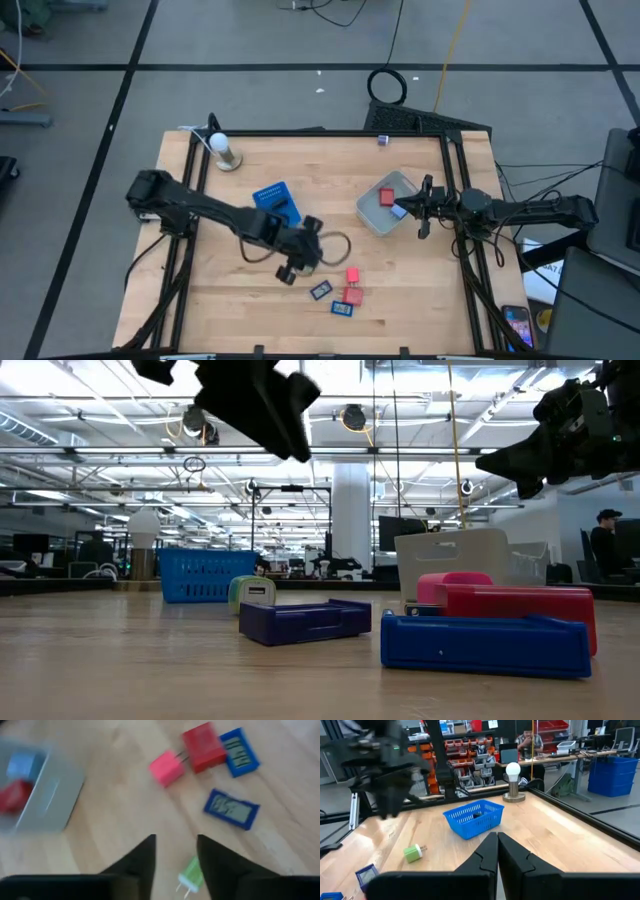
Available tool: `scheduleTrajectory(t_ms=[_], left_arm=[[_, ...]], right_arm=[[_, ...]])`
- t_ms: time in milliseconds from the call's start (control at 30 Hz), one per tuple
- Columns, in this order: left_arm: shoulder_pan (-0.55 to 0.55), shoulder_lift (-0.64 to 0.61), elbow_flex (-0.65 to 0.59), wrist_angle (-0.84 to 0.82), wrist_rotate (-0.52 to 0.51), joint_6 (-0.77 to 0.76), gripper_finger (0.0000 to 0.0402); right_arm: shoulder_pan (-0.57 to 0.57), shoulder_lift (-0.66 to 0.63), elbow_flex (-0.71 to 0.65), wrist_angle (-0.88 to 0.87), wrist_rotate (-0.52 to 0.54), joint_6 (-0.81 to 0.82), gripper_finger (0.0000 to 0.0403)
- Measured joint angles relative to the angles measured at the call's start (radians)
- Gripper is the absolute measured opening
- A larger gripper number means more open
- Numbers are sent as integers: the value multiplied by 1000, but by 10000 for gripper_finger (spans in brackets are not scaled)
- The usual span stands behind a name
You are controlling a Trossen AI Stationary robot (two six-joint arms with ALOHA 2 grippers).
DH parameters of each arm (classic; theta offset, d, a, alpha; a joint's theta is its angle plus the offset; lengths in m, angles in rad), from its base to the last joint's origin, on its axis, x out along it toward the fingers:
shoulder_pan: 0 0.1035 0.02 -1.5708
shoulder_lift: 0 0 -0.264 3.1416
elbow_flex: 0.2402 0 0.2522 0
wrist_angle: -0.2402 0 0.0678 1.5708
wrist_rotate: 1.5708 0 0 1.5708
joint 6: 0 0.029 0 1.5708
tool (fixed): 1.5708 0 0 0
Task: Pick & Place Office items
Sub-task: Put the top blue digital timer into the blue bin
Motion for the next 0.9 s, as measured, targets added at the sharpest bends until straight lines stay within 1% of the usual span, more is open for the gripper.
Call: scheduleTrajectory(t_ms=[100,200,300,400,433,500,567,633,767,833,900], left_arm=[[-35,45,42,2,-4,99,207],[-64,85,75,27,-26,121,272],[-87,119,103,14,-28,161,335],[-104,149,112,18,-52,219,384],[-108,157,112,32,-66,224,392],[-113,171,114,53,-70,230,392],[-114,177,114,50,-21,230,384],[-111,185,114,64,53,226,380],[-100,189,114,86,189,199,393],[-91,202,116,106,226,198,398],[-86,223,115,103,242,195,397]], right_arm=[[0,0,0,0,0,0,0],[0,2,0,0,0,8,0],[0,4,0,0,-1,26,0],[0,5,0,0,-25,26,0],[1,5,0,0,-28,26,0],[0,5,0,0,-31,26,0],[0,5,0,0,-29,26,0],[0,5,0,0,-28,24,0],[0,5,0,1,-26,15,0],[0,5,0,3,-27,15,0],[0,5,0,13,-27,15,0]])
